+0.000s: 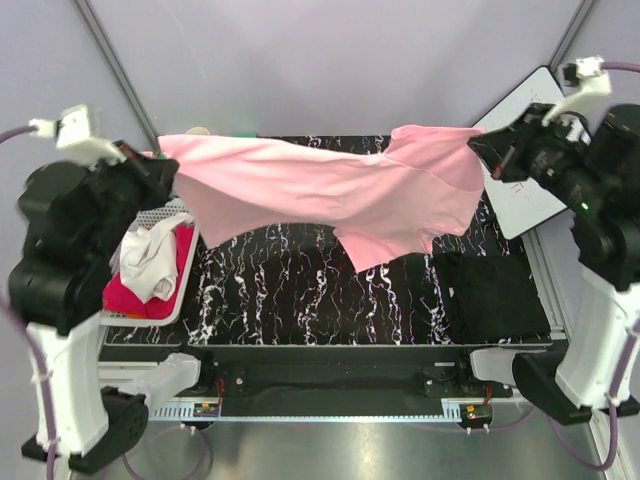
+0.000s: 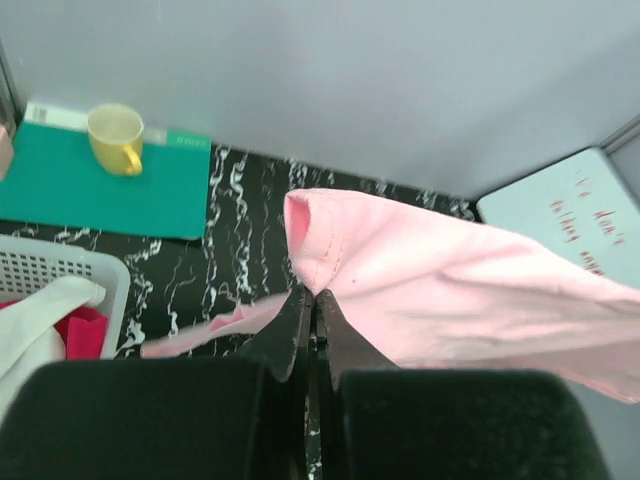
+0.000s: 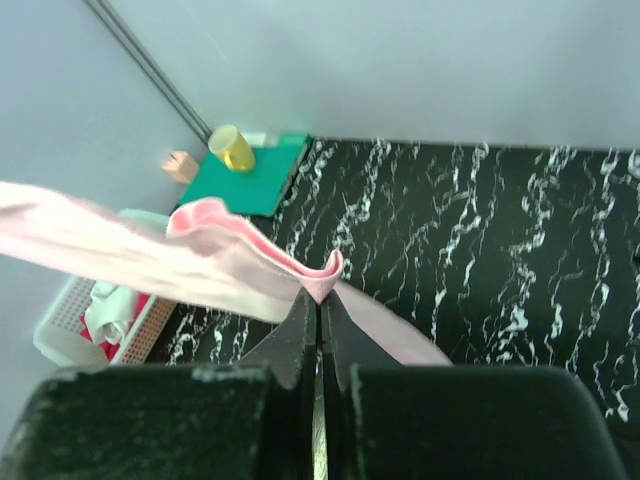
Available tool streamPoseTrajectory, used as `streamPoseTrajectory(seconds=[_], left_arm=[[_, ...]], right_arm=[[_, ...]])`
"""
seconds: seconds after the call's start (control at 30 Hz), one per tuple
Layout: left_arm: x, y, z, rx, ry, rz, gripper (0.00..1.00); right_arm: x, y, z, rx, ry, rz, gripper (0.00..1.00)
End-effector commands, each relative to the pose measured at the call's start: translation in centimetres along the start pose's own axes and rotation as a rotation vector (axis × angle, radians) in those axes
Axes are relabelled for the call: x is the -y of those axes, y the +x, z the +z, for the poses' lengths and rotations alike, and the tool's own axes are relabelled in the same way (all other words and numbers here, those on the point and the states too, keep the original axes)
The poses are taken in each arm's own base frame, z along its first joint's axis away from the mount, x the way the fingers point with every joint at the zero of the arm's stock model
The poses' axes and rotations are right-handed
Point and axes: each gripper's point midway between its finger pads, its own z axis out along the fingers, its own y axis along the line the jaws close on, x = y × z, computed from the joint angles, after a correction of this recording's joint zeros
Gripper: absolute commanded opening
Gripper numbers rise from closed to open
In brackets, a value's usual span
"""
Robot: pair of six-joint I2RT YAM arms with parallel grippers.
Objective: Fold and stack the t-shirts
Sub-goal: Flatten out the tshirt
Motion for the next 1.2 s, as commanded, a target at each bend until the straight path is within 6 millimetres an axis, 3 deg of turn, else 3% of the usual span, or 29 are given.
streamPoseTrajectory(seconds=[0.0, 0.1, 0.2, 0.3, 0.33, 0.4, 0.43, 0.5, 0.53, 0.6, 0.63, 0.7, 0.73, 0.8, 0.83, 0.9, 0.93, 0.97, 1.03, 1.17], left_arm=[[1.2, -3.5, -4.8, 0.153, 0.071, 0.017, 0.00], [1.1, -4.6, -5.9, 0.196, 0.064, 0.023, 0.00], [0.8, -3.6, -3.7, 0.141, 0.037, 0.012, 0.00], [0.3, -0.5, 0.8, 0.007, 0.005, 0.011, 0.00], [0.0, 0.9, 3.1, -0.054, -0.015, 0.012, 0.00], [-0.9, 3.6, 6.3, -0.148, -0.052, 0.018, 0.00], [-1.5, 5.1, 8.5, -0.204, -0.081, 0.021, 0.00], [-2.4, 7.2, 11.0, -0.268, -0.117, 0.031, 0.00], [-3.0, 8.8, 13.4, -0.316, -0.138, 0.036, 0.00], [-4.0, 10.4, 15.8, -0.367, -0.172, 0.045, 0.00], [-5.0, 12.6, 18.3, -0.430, -0.200, 0.044, 0.00], [-6.0, 13.7, 20.7, -0.459, -0.222, 0.035, 0.00], [-7.1, 15.9, 22.7, -0.518, -0.252, 0.034, 0.00], [-8.1, 16.6, 24.9, -0.533, -0.262, 0.033, 0.00], [-9.4, 18.8, 26.8, -0.585, -0.288, 0.033, 0.00], [-10.5, 18.5, 28.9, -0.575, -0.305, 0.019, 0.00], [-11.6, 20.3, 30.5, -0.607, -0.323, 0.014, 0.00], [-11.5, 19.3, 31.7, -0.578, -0.315, 0.011, 0.00], [-12.2, 19.8, 34.4, -0.574, -0.305, 0.006, 0.00], [-13.7, 21.6, 36.7, -0.604, -0.292, -0.053, 0.00]], right_arm=[[-1.7, -2.2, -5.4, 0.128, -0.008, -0.072, 0.00], [-0.9, -3.1, -5.6, 0.161, 0.045, -0.071, 0.00], [0.9, -2.9, -3.0, 0.128, 0.109, -0.055, 0.00], [2.9, -2.1, 1.7, 0.067, 0.144, -0.034, 0.00], [4.1, -0.9, 4.5, 0.013, 0.155, -0.020, 0.00], [5.1, -0.4, 7.4, -0.019, 0.159, -0.012, 0.00], [6.4, 1.0, 10.2, -0.073, 0.175, 0.004, 0.00], [7.6, 1.8, 13.2, -0.096, 0.183, 0.014, 0.00], [9.1, 3.8, 16.0, -0.156, 0.204, 0.029, 0.00], [10.3, 4.8, 19.1, -0.176, 0.207, 0.040, 0.00], [11.8, 6.7, 22.0, -0.222, 0.220, 0.060, 0.00], [13.0, 8.6, 24.8, -0.272, 0.220, 0.073, 0.00], [14.3, 10.5, 27.5, -0.313, 0.227, 0.090, 0.00], [15.2, 12.4, 29.7, -0.350, 0.217, 0.107, 0.00], [16.0, 13.7, 31.7, -0.370, 0.213, 0.117, 0.00], [16.7, 14.7, 33.4, -0.378, 0.205, 0.119, 0.00], [17.5, 15.4, 34.8, -0.378, 0.210, 0.119, 0.00], [18.1, 15.6, 35.3, -0.370, 0.223, 0.114, 0.00], [19.1, 15.9, 36.7, -0.353, 0.230, 0.111, 0.00], [20.4, 17.4, 37.8, -0.370, 0.228, 0.097, 0.00]])
